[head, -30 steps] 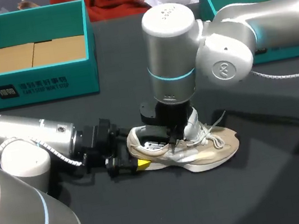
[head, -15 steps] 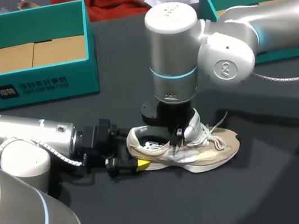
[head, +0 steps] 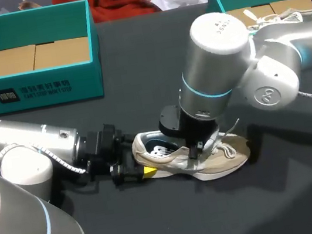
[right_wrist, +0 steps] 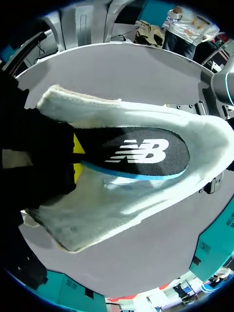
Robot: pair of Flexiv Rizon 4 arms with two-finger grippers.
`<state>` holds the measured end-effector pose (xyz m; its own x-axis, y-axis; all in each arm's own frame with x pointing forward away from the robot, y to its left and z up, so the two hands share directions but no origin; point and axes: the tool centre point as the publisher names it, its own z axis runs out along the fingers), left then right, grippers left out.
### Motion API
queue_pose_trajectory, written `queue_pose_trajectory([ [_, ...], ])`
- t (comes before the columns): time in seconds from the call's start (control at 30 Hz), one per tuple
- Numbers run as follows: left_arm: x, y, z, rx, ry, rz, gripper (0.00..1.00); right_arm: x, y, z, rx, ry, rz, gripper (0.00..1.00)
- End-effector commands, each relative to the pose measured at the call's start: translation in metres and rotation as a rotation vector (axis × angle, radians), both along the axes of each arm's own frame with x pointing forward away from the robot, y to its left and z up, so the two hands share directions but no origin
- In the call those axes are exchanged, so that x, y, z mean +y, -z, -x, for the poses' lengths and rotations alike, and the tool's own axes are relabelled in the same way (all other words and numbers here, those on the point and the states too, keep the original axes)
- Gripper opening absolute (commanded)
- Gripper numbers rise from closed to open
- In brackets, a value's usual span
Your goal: Take the shoe out of the shoebox, open the shoe tongue, remove and reinsert the insole, then place the shoe into the shoebox
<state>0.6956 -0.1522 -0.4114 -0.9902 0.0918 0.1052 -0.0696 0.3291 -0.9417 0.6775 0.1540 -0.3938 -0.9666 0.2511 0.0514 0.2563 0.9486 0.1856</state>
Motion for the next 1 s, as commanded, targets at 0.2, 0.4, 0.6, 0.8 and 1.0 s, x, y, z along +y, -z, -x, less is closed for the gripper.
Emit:
queue_pose_trajectory([
  [0.2,-0.001,0.004,-0.001,0.001,-0.002,-0.002,0.0,-0.016,-0.011,0.009,-0.076,-0.036,-0.138,0.0],
  [0.4,-0.001,0.004,-0.001,0.001,-0.002,-0.002,0.0,-0.016,-0.018,0.006,-0.104,-0.06,-0.167,0.0],
  [0.6,-0.001,0.004,-0.001,0.001,-0.002,-0.002,0.0,-0.021,-0.022,0.003,-0.126,-0.078,-0.194,0.0],
  [0.8,-0.001,0.004,-0.001,0.001,-0.002,-0.002,0.0,-0.021,-0.031,-0.002,-0.164,-0.133,-0.212,0.0],
  [1.0,-0.001,0.004,-0.001,0.001,-0.002,-0.002,0.0,-0.017,-0.042,-0.005,-0.189,-0.2,-0.215,0.0],
])
